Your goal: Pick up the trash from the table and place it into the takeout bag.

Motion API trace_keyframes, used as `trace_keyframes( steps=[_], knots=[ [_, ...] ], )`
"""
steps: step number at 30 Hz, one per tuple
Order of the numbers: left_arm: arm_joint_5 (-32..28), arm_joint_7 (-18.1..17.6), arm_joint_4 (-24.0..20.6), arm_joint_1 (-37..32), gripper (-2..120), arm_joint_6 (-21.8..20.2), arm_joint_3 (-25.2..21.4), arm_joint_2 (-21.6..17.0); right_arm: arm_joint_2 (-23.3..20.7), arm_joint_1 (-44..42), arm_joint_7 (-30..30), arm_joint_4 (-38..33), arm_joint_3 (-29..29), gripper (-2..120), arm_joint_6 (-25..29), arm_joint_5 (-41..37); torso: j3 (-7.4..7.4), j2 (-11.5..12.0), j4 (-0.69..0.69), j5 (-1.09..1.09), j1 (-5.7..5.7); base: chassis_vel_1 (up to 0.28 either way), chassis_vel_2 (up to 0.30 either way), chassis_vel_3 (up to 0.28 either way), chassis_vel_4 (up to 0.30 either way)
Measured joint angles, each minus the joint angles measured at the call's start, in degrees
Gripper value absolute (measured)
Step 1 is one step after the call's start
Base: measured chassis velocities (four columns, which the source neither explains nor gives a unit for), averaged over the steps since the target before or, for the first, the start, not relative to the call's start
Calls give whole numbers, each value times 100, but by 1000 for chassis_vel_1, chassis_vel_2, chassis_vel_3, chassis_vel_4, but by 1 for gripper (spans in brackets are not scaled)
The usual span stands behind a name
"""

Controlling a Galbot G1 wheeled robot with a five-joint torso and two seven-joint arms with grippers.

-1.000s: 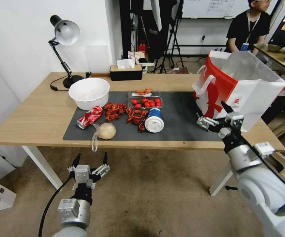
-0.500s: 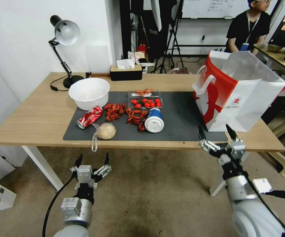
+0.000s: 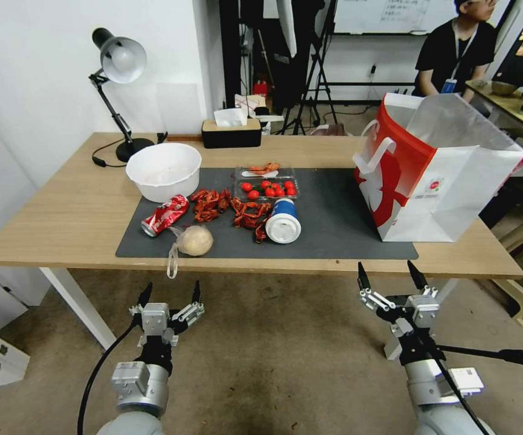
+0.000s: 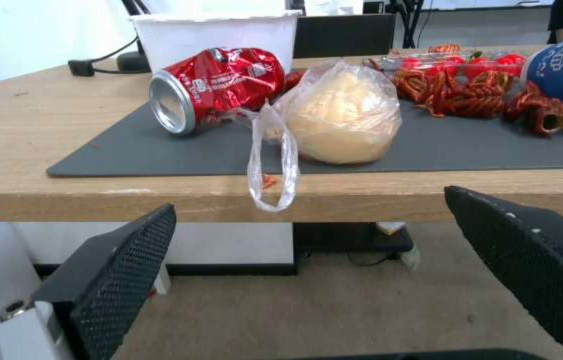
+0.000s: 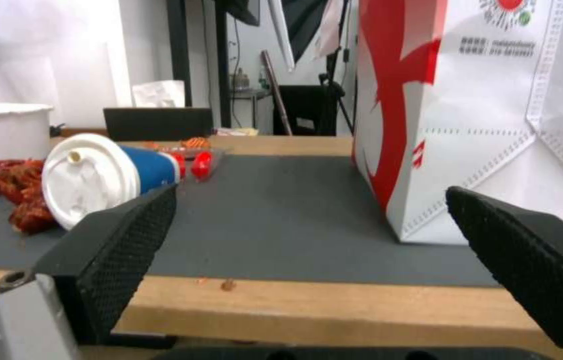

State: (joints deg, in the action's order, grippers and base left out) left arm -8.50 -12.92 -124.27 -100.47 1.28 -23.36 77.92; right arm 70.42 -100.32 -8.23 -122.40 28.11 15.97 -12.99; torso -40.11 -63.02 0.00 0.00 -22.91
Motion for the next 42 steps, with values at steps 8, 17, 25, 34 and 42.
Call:
trace_keyframes(
  steps=[8, 17, 25, 34, 42],
  knots=[
    [-7, 1, 15, -2, 100, 9, -18, 2, -24, 165, -12, 121, -209, 100, -25, 58, 0, 0, 0, 0, 0, 0, 0, 0, 0],
    [-3, 1, 37, -5, 100, 18, -30, 30, -7, 1090, -244, 345, -972, 100, -369, 203, 0, 0, 1, 0, 0, 0, 0, 0, 0],
    [75, 1, 33, -51, 100, 21, -24, 90, 184, 1934, -984, 518, -1913, 100, -1101, 459, 0, 0, 0, -1, 0, 0, 0, 0, 0],
    [95, 1, -3, -106, 100, 22, -81, 112, 562, 2900, -1649, 778, -2606, 100, -2003, 520, 0, 0, 0, 0, -1, 0, 0, 0, 0],
    [95, -5, -38, -161, 100, 25, -122, 133, 696, 3589, -2206, 892, -2935, 100, -2875, 294, 0, 0, -1, -1, 0, 0, 0, 0, 0]
  ],
)
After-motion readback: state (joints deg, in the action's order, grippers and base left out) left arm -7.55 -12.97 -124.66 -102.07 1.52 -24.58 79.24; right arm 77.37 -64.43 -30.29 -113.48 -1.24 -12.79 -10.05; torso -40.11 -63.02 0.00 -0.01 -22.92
